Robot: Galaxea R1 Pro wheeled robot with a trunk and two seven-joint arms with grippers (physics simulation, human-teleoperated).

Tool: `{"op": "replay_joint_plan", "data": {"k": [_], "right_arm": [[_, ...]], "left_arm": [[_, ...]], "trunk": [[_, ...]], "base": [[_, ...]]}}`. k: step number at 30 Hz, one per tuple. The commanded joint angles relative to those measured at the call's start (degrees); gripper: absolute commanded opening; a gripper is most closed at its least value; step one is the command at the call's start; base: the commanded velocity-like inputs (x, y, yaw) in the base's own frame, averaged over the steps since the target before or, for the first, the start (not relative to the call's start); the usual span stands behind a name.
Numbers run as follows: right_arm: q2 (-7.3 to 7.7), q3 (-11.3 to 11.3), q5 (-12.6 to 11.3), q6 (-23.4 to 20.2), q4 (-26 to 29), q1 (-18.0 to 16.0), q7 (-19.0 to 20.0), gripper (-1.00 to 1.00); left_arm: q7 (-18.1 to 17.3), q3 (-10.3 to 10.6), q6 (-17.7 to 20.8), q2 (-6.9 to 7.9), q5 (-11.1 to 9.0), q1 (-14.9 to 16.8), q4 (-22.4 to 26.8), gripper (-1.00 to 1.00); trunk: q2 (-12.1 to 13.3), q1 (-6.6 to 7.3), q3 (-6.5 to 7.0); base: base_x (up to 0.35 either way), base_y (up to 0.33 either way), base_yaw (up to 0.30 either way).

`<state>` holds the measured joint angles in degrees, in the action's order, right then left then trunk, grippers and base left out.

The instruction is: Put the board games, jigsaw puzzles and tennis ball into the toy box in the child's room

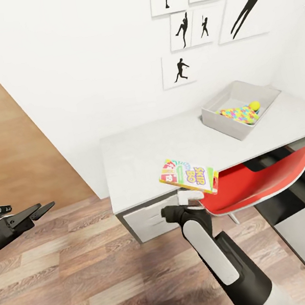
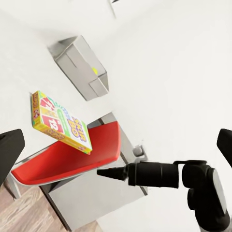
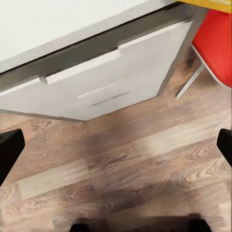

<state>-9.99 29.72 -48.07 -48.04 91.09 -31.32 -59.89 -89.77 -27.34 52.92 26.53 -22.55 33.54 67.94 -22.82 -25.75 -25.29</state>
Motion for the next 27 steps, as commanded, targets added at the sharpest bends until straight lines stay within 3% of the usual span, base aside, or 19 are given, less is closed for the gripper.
{"op": "replay_joint_plan", "data": {"k": [1, 18, 27], "right_arm": [[-0.01, 0.1, -0.4, -0.3, 0.1, 0.9, -0.6, 1.0], [-0.01, 0.1, -0.4, 2.6, 0.1, 9.9, 0.0, 1.0], [-0.01, -1.6, -0.4, 3.9, 0.0, 11.6, -0.1, 1.0]], "left_arm": [[-0.2, 0.0, 0.6, 0.01, 0.1, 0.0, 0.0, 1.0], [-0.2, 0.1, 0.6, 0.2, 0.6, 0.0, -0.2, 1.0], [-0.2, 0.0, 0.4, 0.22, 0.8, -0.9, -1.4, 1.0]], "trunk": [[-0.1, -0.04, 0.01], [-0.1, -0.04, 1.59], [-0.1, -0.04, 2.26]], "base": [[0.0, 0.0, 0.0], [0.0, 0.0, 0.0], [0.0, 0.0, 0.0]]}}
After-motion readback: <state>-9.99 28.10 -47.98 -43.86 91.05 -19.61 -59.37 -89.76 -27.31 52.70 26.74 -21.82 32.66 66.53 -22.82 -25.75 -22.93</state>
